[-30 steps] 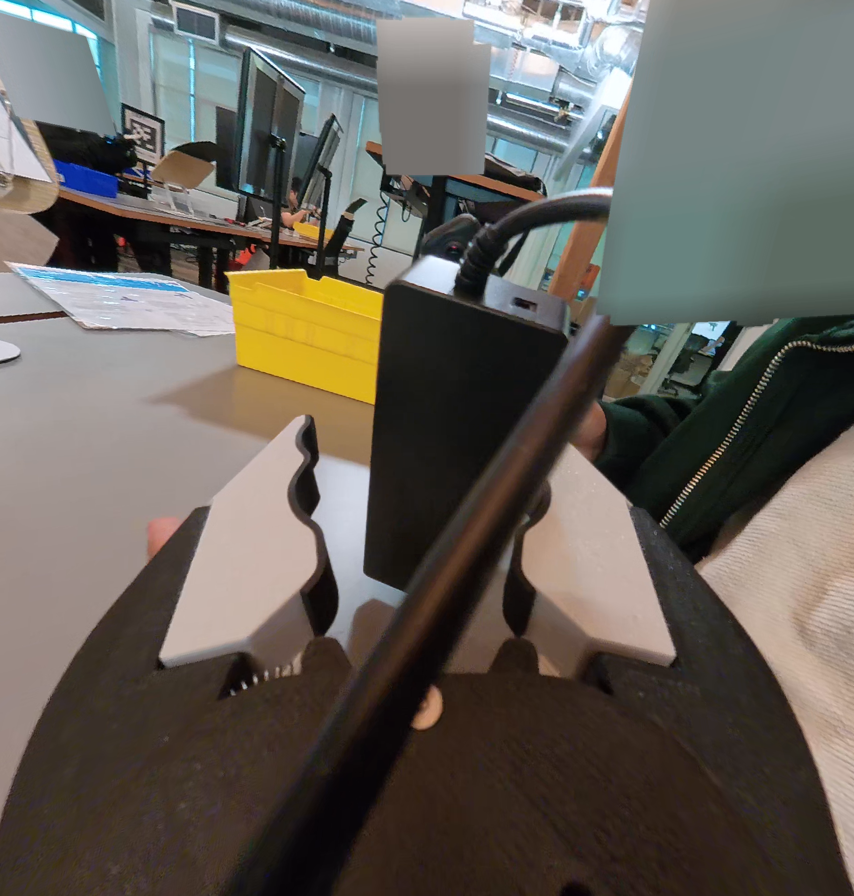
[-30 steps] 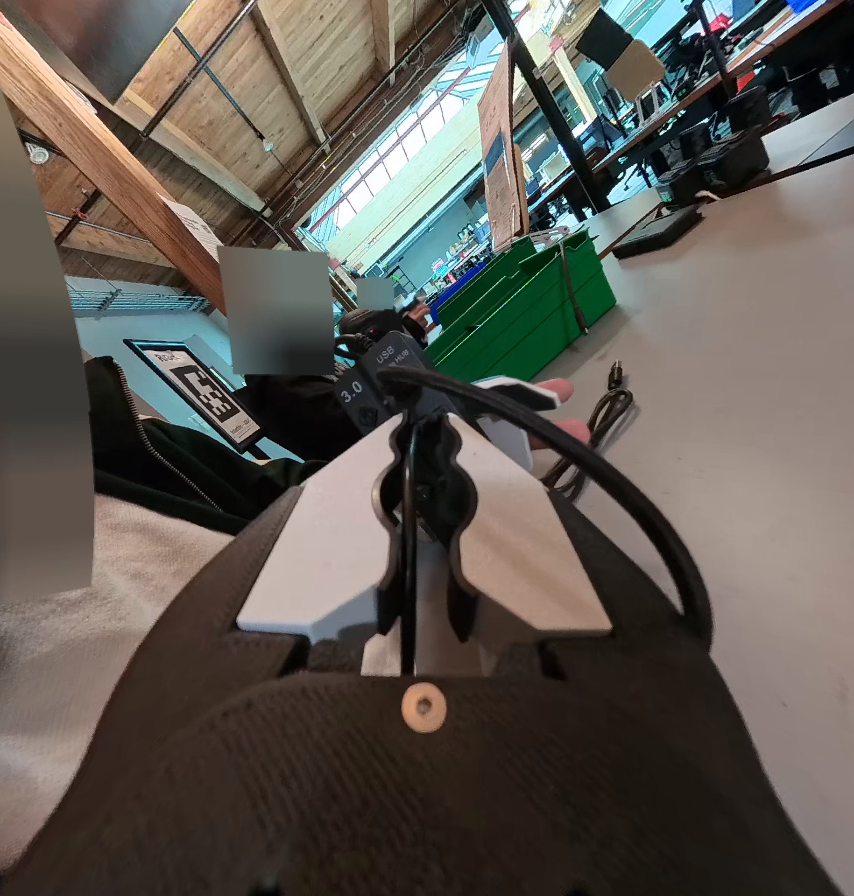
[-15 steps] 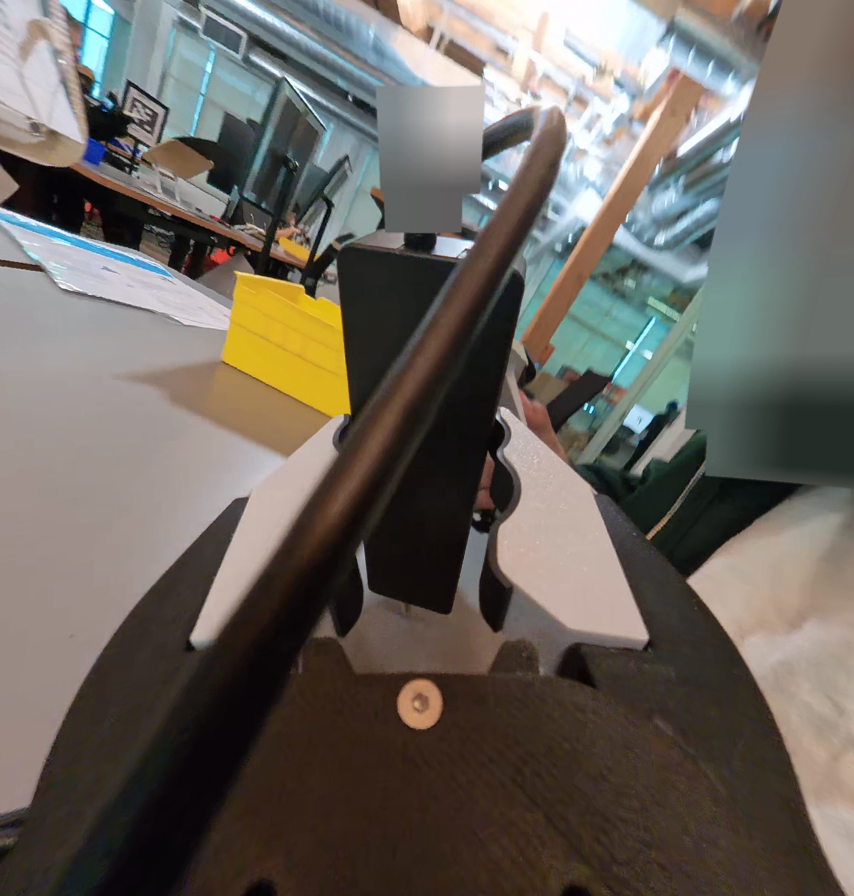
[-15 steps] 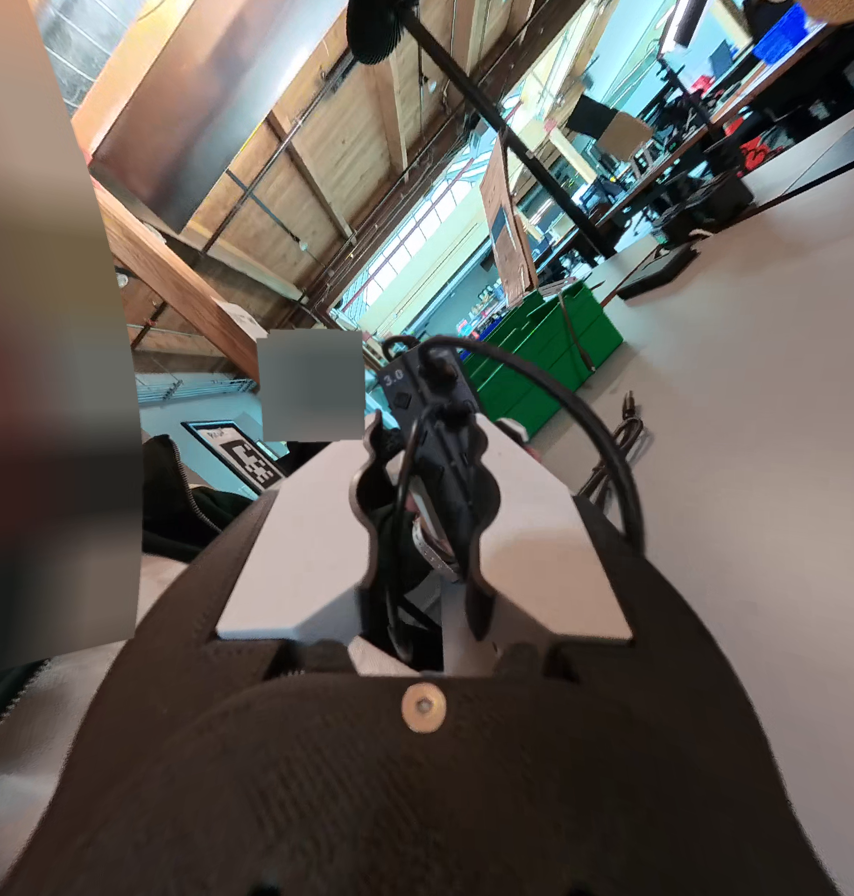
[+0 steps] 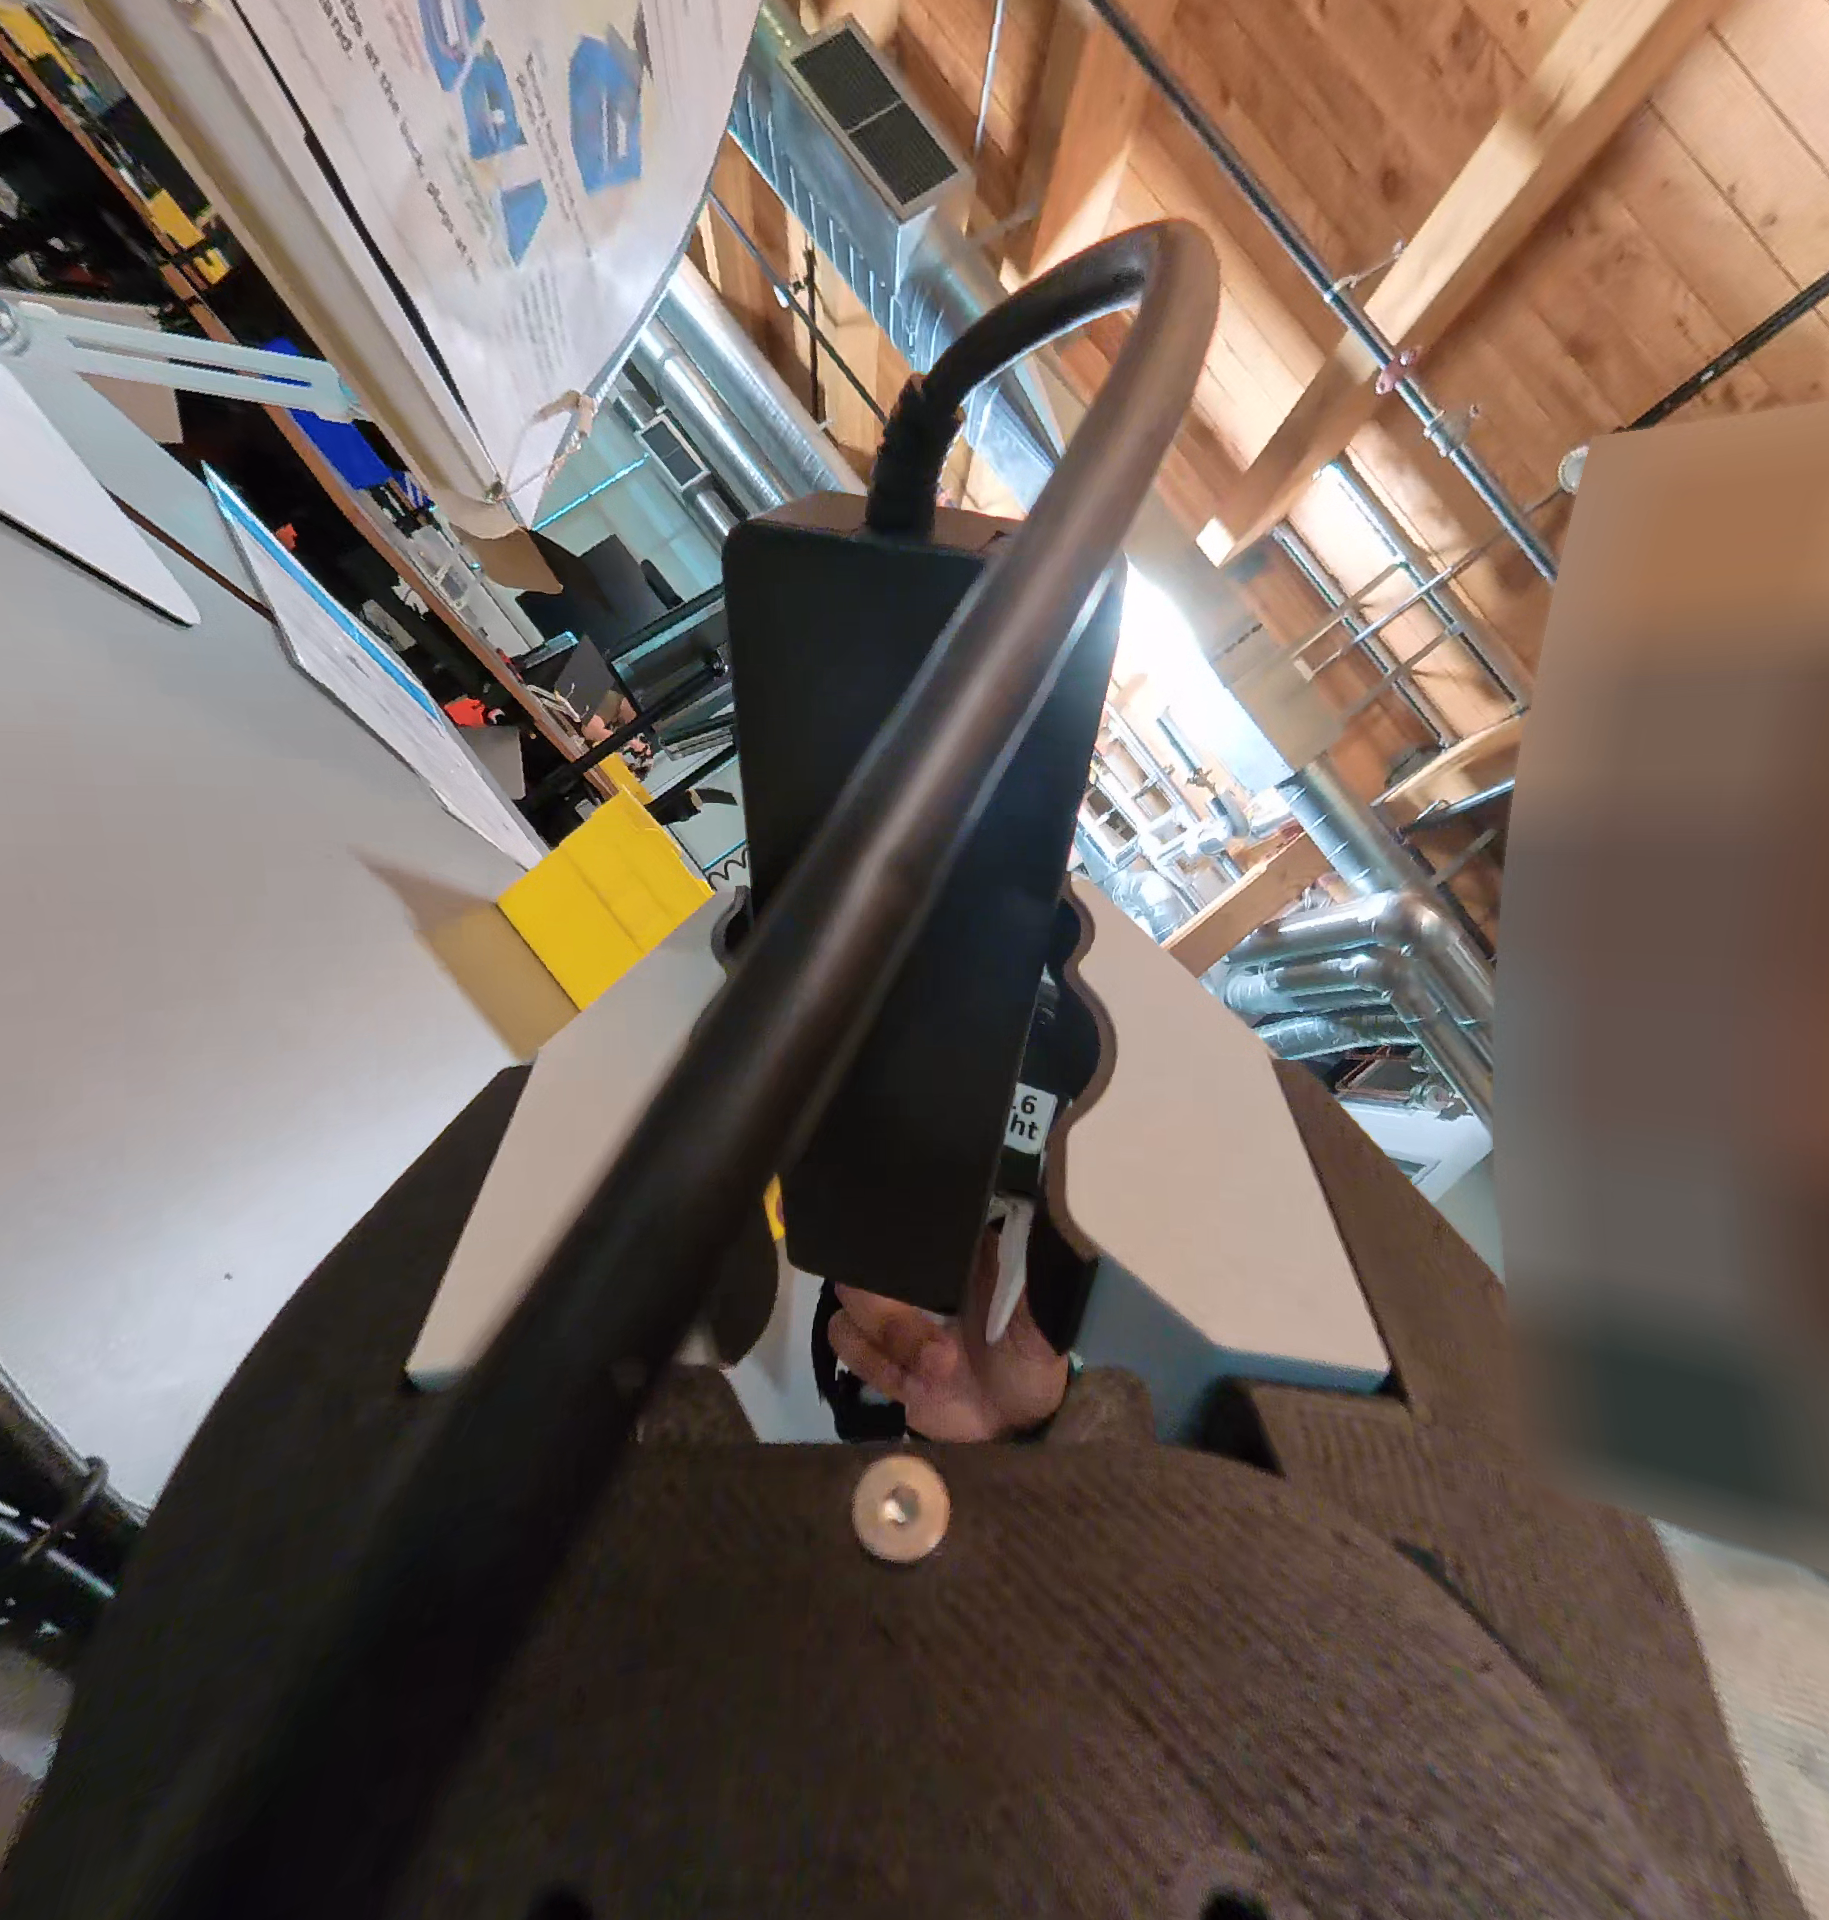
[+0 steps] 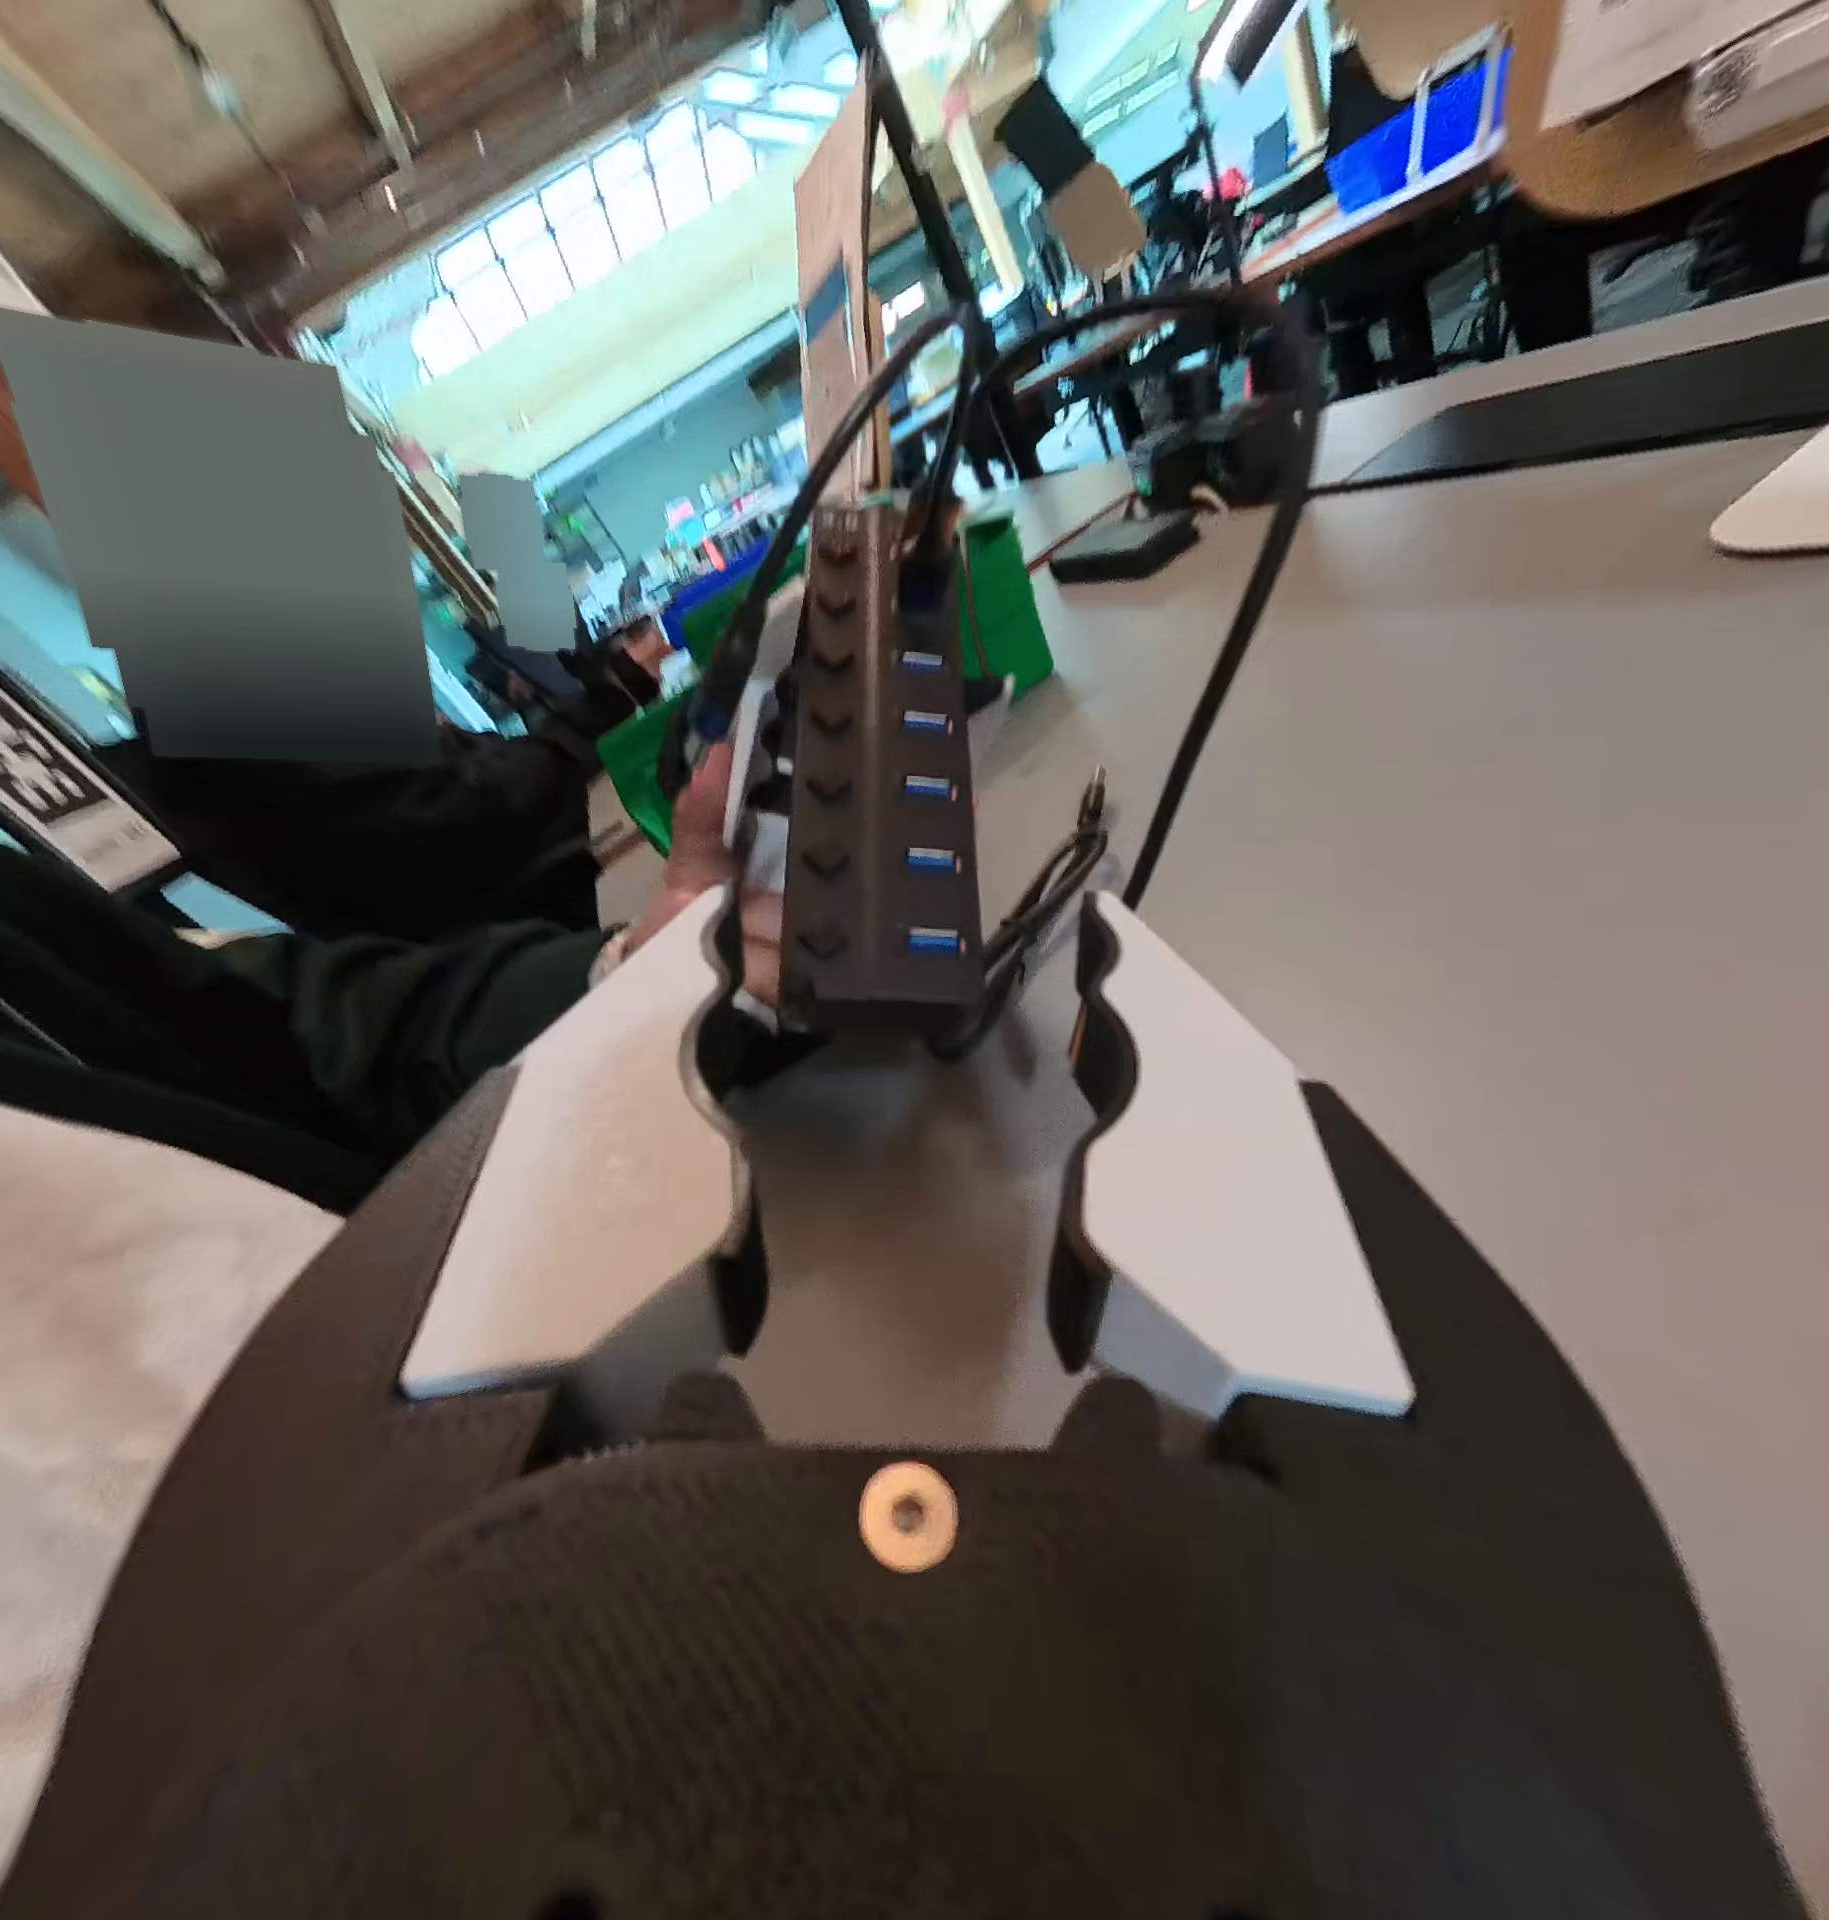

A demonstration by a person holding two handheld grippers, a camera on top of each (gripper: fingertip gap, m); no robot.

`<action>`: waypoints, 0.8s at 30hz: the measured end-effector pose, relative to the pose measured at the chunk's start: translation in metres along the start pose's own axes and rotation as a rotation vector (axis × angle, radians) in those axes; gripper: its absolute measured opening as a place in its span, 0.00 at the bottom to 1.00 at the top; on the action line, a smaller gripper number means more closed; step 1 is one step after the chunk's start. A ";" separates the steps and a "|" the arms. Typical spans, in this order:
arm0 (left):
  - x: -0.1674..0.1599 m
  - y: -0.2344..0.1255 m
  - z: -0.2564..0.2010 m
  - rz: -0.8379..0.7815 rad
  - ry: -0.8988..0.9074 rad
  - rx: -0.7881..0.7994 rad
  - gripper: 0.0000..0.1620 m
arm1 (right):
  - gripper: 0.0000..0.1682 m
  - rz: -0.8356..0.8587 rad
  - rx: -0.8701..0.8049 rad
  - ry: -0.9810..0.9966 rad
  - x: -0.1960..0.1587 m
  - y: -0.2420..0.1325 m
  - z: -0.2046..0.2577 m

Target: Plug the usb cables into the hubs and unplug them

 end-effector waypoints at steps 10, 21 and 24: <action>-0.014 0.008 -0.005 0.035 -0.020 -0.012 0.33 | 0.48 0.097 0.082 0.129 -0.022 0.019 -0.002; -0.023 0.015 -0.010 0.127 0.006 0.038 0.34 | 0.31 0.193 0.065 0.174 -0.029 0.022 -0.004; -0.024 0.016 -0.012 0.150 0.056 0.048 0.40 | 0.31 0.139 0.108 0.285 -0.024 0.017 -0.009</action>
Point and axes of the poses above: each gripper's, where its closed fingertips meet, y out along the fingers, x out of its top, z = x × y across the jaws, the point moved 10 cm from there along -y, back along the fingers, and after that the axes turned 11 degrees about y, right-handed, at the moved point
